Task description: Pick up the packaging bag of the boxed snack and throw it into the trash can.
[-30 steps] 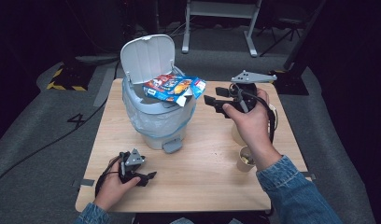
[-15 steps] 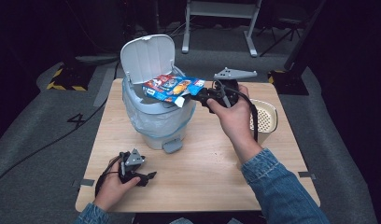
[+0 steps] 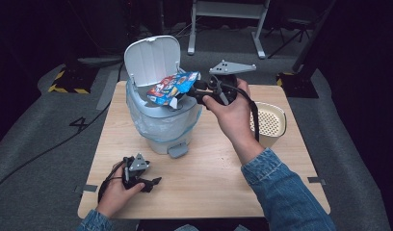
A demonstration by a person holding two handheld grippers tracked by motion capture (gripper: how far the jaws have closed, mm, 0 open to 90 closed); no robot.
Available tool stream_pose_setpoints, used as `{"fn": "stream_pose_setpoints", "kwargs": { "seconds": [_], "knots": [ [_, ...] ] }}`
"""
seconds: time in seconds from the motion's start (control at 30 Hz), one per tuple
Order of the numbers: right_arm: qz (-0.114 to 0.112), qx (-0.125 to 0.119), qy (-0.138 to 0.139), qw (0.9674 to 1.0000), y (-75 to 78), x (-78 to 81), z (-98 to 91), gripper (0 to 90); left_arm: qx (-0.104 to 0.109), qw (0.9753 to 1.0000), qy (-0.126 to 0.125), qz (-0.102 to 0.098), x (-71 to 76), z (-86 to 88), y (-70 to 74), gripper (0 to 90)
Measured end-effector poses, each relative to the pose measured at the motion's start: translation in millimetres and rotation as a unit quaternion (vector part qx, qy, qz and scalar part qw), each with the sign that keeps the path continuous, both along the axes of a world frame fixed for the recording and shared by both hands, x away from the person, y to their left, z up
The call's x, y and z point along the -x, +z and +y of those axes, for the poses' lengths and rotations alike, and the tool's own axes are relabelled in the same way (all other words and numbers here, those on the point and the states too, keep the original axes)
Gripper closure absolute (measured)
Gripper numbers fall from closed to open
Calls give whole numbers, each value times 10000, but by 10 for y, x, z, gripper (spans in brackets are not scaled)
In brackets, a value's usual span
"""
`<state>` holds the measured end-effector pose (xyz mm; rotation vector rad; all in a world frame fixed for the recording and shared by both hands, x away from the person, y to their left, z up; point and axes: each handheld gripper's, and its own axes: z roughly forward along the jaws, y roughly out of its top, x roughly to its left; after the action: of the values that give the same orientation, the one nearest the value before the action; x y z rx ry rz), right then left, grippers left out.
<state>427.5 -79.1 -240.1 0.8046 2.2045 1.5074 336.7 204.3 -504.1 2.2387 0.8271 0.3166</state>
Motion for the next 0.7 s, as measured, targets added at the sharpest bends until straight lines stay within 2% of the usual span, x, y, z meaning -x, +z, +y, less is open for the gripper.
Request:
{"fn": "stream_pose_setpoints", "kwargs": {
  "seconds": [0.13, 0.37, 0.5, 0.6, 0.7],
  "knots": [
    [-49, -39, -159, 9999, 18, 10, -56, 493, -5, 10000, -4, -6, -2, 0, 1, 213],
    [-326, 155, -537, 9979, 60, -60, -163, 404, 6, 10000, -3, 11, -2, -1, 0, 213],
    [-293, 219, -516, 9980, 32, -143, -174, 377, 5, 10000, -4, 11, -2, -1, 0, 213],
    [-158, 158, -499, 9985, -6, -198, -165, 375, 7, 10000, -4, 12, -2, -1, 0, 213],
    [-124, 199, -456, 9987, -49, -247, -140, 375, 8, 10000, -2, 11, -2, -1, 0, 213]
  ]
}}
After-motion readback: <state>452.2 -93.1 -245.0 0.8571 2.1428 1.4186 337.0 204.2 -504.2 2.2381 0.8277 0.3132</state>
